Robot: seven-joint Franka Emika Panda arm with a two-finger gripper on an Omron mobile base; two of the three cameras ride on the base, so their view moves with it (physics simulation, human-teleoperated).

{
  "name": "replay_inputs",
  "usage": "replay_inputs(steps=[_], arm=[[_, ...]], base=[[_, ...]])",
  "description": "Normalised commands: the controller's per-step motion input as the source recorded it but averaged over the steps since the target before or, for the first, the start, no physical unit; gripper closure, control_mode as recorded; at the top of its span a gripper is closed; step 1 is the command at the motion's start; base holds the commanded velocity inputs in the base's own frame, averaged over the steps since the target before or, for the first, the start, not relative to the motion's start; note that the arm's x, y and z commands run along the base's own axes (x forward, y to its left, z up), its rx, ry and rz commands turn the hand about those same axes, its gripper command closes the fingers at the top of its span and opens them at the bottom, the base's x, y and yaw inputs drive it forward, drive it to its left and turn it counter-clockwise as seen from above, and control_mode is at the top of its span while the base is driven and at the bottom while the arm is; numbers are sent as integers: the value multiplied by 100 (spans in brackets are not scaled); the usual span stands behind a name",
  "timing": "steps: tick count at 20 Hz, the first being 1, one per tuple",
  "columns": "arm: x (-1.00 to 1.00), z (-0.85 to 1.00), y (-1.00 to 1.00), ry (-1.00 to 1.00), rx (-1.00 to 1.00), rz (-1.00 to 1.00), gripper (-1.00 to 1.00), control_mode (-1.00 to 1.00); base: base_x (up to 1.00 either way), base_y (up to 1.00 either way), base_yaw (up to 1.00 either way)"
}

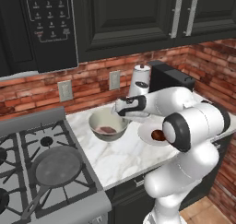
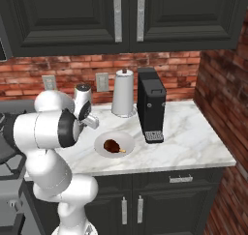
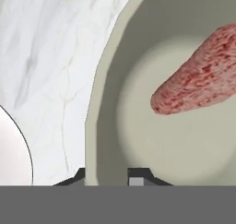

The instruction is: Place one of the steaks on the plate and the other in the bowl. Then place the bowl in the fridge.

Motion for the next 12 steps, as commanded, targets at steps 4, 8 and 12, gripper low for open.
replay_inputs(steps=[4, 8, 12], arm=[[-72, 3, -8, -14, 3, -22, 100, -100], [-65, 24, -26, -4, 9, -29, 100, -100], [-56, 44, -36, 0, 13, -36, 100, -100]], base=[[0, 0, 0], [0, 0, 0], [0, 0, 0]])
